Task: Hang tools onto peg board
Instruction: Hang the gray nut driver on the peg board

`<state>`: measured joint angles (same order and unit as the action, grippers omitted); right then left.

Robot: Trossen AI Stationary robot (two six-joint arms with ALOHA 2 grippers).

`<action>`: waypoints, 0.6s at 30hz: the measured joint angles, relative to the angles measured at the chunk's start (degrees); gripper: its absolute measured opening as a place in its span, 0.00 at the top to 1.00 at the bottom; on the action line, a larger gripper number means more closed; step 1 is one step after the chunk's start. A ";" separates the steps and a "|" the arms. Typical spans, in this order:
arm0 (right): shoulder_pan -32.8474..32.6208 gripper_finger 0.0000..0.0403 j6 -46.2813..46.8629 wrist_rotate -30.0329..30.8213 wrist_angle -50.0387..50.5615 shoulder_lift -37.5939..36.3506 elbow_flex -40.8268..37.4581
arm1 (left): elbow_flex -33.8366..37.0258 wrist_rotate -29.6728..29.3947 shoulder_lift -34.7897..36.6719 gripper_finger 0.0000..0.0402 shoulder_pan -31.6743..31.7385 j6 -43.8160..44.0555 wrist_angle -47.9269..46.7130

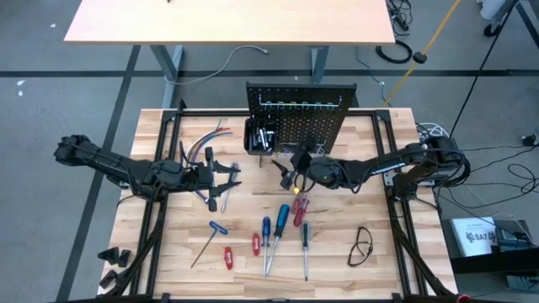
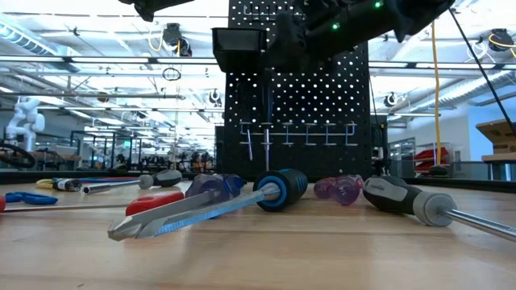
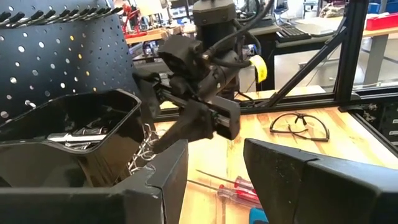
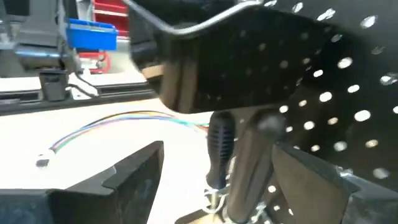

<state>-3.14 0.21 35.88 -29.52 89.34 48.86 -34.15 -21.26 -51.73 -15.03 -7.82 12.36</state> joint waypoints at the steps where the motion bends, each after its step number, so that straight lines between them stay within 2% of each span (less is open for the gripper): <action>1: -0.44 0.28 0.73 -0.17 1.04 0.00 0.00 | 0.00 0.00 -0.02 0.59 0.00 0.02 -0.07; 8: -2.42 0.28 2.56 -6.58 5.21 0.02 0.00 | 0.00 0.04 -0.02 0.59 -0.51 0.05 -1.42; 14: -2.75 0.28 4.67 -18.39 4.46 0.03 0.00 | 0.00 0.37 -0.02 0.59 -0.89 0.88 -1.42; 18: -2.75 0.28 11.16 -26.34 4.45 0.07 0.00 | 0.00 4.61 -0.02 0.59 -0.92 2.41 -1.40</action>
<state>-5.89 11.37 9.54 -25.07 89.41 48.86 -34.15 -16.64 -51.75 -15.95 -5.40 10.96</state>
